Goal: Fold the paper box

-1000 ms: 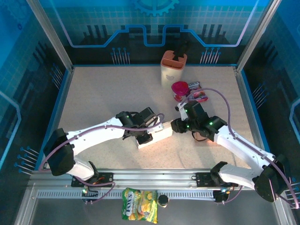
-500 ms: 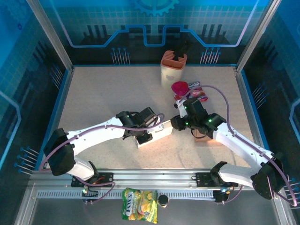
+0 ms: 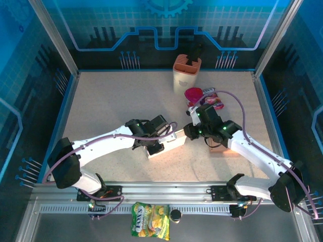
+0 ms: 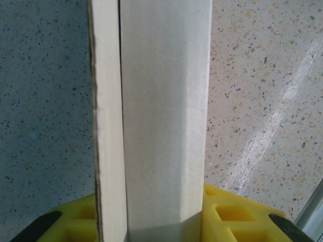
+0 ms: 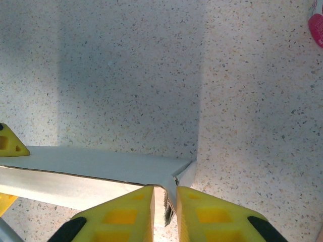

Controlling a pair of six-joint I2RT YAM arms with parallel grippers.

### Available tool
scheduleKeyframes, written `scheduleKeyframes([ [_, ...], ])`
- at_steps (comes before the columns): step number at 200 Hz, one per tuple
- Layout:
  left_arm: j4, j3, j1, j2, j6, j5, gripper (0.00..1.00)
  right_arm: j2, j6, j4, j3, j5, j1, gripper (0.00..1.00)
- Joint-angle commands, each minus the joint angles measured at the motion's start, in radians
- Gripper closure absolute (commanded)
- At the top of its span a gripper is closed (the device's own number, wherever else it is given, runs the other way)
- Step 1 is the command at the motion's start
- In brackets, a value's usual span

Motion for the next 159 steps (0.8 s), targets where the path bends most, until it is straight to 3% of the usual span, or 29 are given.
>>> scheduleKeyframes([
  [1,-0.018,0.026,-0.003,0.012,0.026,0.004,0.68,0.017,-0.019,0.001,0.026,-0.011,-0.011,0.82],
  [77,-0.016,0.031,-0.003,0.024,0.027,0.008,0.69,0.027,-0.013,0.007,0.029,0.001,-0.009,0.91],
  [131,-0.015,0.028,-0.004,0.020,0.025,0.011,0.69,0.018,-0.011,0.003,0.021,0.081,0.015,0.97],
  [159,-0.001,0.022,0.007,0.006,0.010,0.018,0.63,0.013,0.004,0.002,0.018,0.147,0.047,1.00],
])
